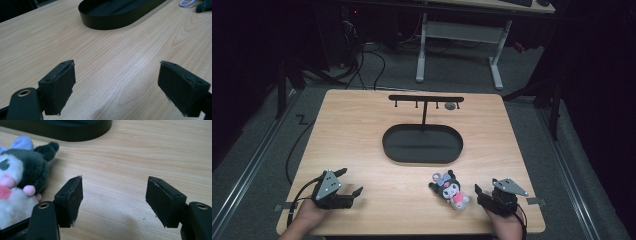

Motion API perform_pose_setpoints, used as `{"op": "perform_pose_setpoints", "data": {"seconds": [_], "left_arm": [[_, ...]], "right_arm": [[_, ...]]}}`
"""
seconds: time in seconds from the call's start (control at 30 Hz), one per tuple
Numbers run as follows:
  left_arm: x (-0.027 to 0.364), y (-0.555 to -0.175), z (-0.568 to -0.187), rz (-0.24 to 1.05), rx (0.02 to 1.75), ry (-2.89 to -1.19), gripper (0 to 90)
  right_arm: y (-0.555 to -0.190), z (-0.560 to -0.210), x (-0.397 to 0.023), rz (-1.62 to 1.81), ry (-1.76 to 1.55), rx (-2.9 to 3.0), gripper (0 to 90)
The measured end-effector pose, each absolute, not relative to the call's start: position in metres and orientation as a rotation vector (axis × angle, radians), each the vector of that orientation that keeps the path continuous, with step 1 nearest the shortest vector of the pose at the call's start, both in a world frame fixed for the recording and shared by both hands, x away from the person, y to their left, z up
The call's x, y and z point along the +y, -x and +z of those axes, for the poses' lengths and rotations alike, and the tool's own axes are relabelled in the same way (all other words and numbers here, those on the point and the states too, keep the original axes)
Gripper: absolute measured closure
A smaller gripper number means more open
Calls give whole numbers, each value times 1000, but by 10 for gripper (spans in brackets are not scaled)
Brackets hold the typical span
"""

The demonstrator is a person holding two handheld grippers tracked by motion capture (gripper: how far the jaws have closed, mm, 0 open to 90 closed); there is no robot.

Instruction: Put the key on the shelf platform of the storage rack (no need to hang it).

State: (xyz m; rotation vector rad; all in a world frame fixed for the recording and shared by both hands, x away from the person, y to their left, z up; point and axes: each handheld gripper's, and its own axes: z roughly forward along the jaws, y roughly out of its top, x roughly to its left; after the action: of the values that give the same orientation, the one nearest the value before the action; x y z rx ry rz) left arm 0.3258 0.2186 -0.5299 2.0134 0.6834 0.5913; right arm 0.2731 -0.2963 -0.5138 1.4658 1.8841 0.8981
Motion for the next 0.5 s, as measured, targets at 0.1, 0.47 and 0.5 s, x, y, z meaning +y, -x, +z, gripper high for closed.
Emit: {"op": "perform_pose_setpoints", "data": {"seconds": [0.1,0.47,0.5], "left_arm": [[219,-327,-530,587,693,-2008,155],[219,-326,-530,588,685,-2013,155],[219,-326,-530,588,685,-2013,155]], "right_arm": [[-272,-514,-296,900,-1459,1899,302],[-273,-518,-294,878,-1455,1913,305],[-273,-518,-294,877,-1453,1915,305]]}}
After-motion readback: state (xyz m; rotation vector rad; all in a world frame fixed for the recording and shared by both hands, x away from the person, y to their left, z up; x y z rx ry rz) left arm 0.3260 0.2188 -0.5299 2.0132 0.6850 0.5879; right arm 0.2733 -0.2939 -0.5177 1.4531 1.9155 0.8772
